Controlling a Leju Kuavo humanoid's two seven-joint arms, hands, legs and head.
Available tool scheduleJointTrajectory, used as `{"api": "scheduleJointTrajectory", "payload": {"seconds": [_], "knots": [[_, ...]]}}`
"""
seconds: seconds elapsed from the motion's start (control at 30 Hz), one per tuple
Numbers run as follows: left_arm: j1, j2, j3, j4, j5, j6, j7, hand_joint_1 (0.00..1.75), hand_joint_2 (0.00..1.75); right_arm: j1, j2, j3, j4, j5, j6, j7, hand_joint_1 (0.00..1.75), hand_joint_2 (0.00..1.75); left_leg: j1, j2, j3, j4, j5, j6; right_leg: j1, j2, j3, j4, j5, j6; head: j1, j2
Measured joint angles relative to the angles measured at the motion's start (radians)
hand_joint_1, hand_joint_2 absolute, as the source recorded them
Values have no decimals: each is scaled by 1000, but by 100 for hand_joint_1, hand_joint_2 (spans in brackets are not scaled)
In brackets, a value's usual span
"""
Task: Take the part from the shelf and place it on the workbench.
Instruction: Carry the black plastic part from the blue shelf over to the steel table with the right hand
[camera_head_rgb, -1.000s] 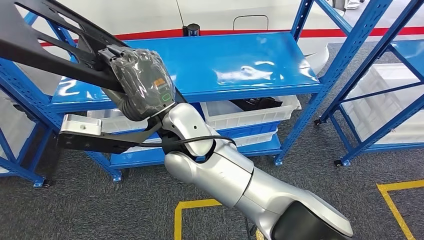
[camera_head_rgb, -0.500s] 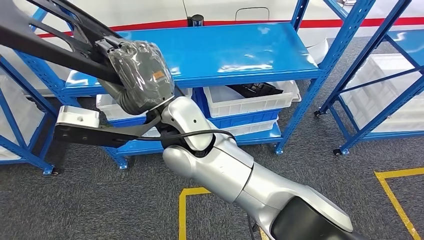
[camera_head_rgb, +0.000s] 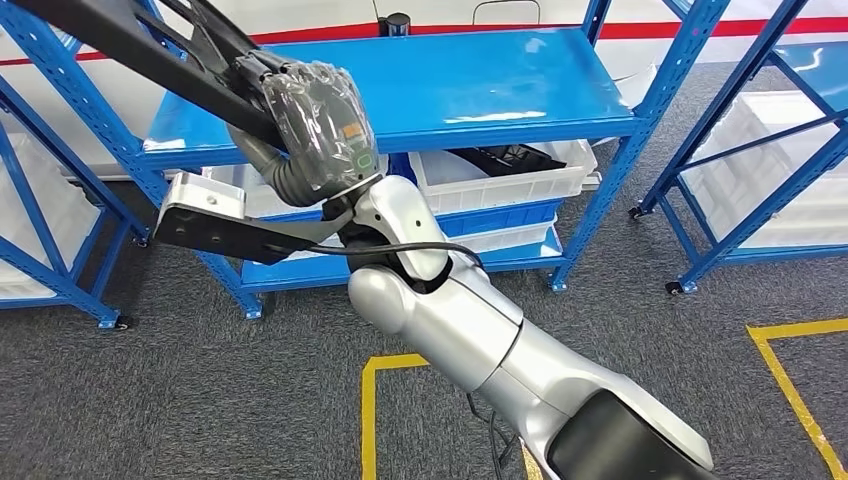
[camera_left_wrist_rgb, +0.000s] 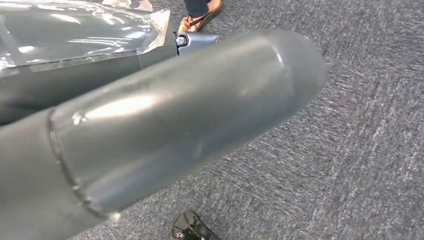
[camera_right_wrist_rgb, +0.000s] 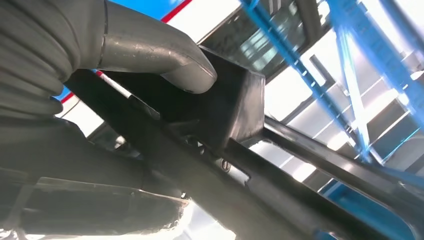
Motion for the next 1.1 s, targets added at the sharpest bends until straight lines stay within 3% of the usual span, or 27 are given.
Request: {"api": "scheduleJointTrajectory", "payload": {"seconds": [0.07, 0.17, 0.2, 0.23, 0.27, 0.33, 0.4, 0.43, 0.5, 0.57, 0.6, 0.67, 0.7, 0.73, 0.77, 0.83, 0.9, 0.97, 1.03, 1.07, 1.1], "knots": [[0, -1, 0, 1, -2, 7, 0, 0, 0, 1, 2, -19, 2, 19, 0, 3, 175, 175, 3, -1, -14, 26, -33, -11, -6, -3, -12, -3, 16, -18, -3, 0], [1, -1, 0, 1, -4, 10, -1, 0, 0, 4, 2, -36, 3, 26, -1, 5, 175, 175, 4, -2, -67, 198, -163, -24, -5, -5, -41, 0, 41, -40, -8, 0], [1, 0, 0, 1, -4, 10, -1, 0, 0, 6, 2, -39, 4, 26, -1, 5, 175, 175, 4, -2, -80, 258, -190, -27, -3, -5, -54, 4, 49, -42, -8, 0], [1, 0, 0, 1, -4, 10, -1, 0, 0, 8, 2, -41, 5, 26, -1, 5, 175, 175, 4, -2, -79, 290, -194, -27, -1, -5, -67, 8, 56, -42, -8, 0], [1, 0, 0, 1, -4, 10, -1, 0, 0, 10, 2, -43, 5, 26, -1, 6, 175, 175, 4, -2, -63, 287, -179, -27, 0, -5, -81, 14, 63, -42, -8, 0], [-1, 1, 0, 1, -6, 10, -1, 0, 0, 11, 2, -46, 5, 26, -1, 8, 175, 175, 4, -2, 18, 188, -133, -21, 1, -4, -107, 26, 75, -38, -9, 0], [-5, 2, 0, 1, -6, 11, -4, 0, 0, 10, 3, -48, 5, 23, -1, 13, 175, 175, 0, -5, 97, 66, -125, -12, 4, -3, -124, 34, 89, -27, -8, 0], [-6, 3, 0, 1, -6, 11, -6, 0, 0, 10, 3, -49, 5, 19, -1, 15, 175, 175, -4, -7, 114, 33, -131, -6, 5, -4, -129, 34, 97, -21, -8, 0], [-6, 2, 1, 1, -2, 13, -11, 0, 0, 11, 2, -50, 4, 10, -2, 15, 175, 175, -9, -8, 108, 21, -121, 11, 5, -5, -133, 29, 115, -7, -7, 0], [-7, 1, 2, 1, 3, 17, -9, 0, 0, 12, 1, -50, 4, 4, -2, 14, 175, 175, -7, -3, 92, 14, -97, 29, 5, -4, -148, 45, 96, -3, -6, 0], [-8, 1, 3, 1, 5, 20, -2, 0, 0, 13, 0, -51, 4, 6, -2, 13, 175, 175, -4, 0, 79, 10, -82, 36, 5, -3, -163, 78, 60, -5, -4, 0], [-10, 2, 5, 2, 4, 26, 16, 0, 0, 16, -1, -53, 5, 16, -2, 13, 175, 175, -3, 3, 48, 10, -54, 44, 0, -2, -197, 200, -38, -11, -1, 0], [-10, 2, 6, 2, 3, 28, 25, 0, 0, 18, -1, -56, 5, 23, -2, 13, 175, 175, -3, 4, 29, 11, -40, 43, -2, -2, -209, 269, -71, -7, -1, 0], [-10, 2, 7, 2, 2, 29, 31, 0, 0, 21, -1, -59, 6, 29, -2, 12, 175, 175, -2, 5, 11, 11, -26, 42, -5, -2, -211, 319, -81, 1, 0, 0], [-10, 1, 8, 2, 2, 29, 34, 0, 0, 24, -1, -64, 7, 36, -2, 9, 175, 175, -2, 6, -7, 11, -12, 39, -7, -2, -199, 342, -70, 13, 0, 0], [-11, 0, 9, 2, 1, 25, 35, 0, 0, 31, -1, -76, 10, 47, -2, -5, 175, 175, -1, 7, -40, 13, 14, 32, -10, -2, -127, 285, -27, 32, 0, 0], [-11, -1, 10, 2, 4, 17, 25, 0, 0, 34, 1, -99, 13, 41, -3, -32, 175, 175, -2, 6, -63, 14, 39, 21, -9, -1, -3, 122, -38, 25, -1, 0], [-11, -2, 11, 2, 10, 12, 9, 0, 0, 37, 2, -129, 22, 11, -3, -72, 175, 175, 0, 5, -72, 7, 66, 7, -2, 1, 62, 13, -67, 9, -3, 0], [-9, -2, 14, 2, 16, 14, 1, 0, 0, 44, 1, -155, 39, -26, -3, -110, 175, 175, 6, 4, -76, -2, 84, -7, -2, 1, 48, 2, -55, -6, -3, 0], [-8, -3, 16, 2, 19, 18, 2, 0, 0, 47, 1, -164, 47, -43, -1, -127, 175, 175, 8, 3, -83, 5, 67, -12, -3, 0, 40, 1, -44, -17, -3, 0], [-6, -3, 19, 2, 22, 24, 4, 0, 0, 51, 1, -171, 55, -59, 3, -142, 175, 175, 9, 2, -94, 31, 27, -16, -6, -1, 30, 0, -31, -27, -5, 0]]}}
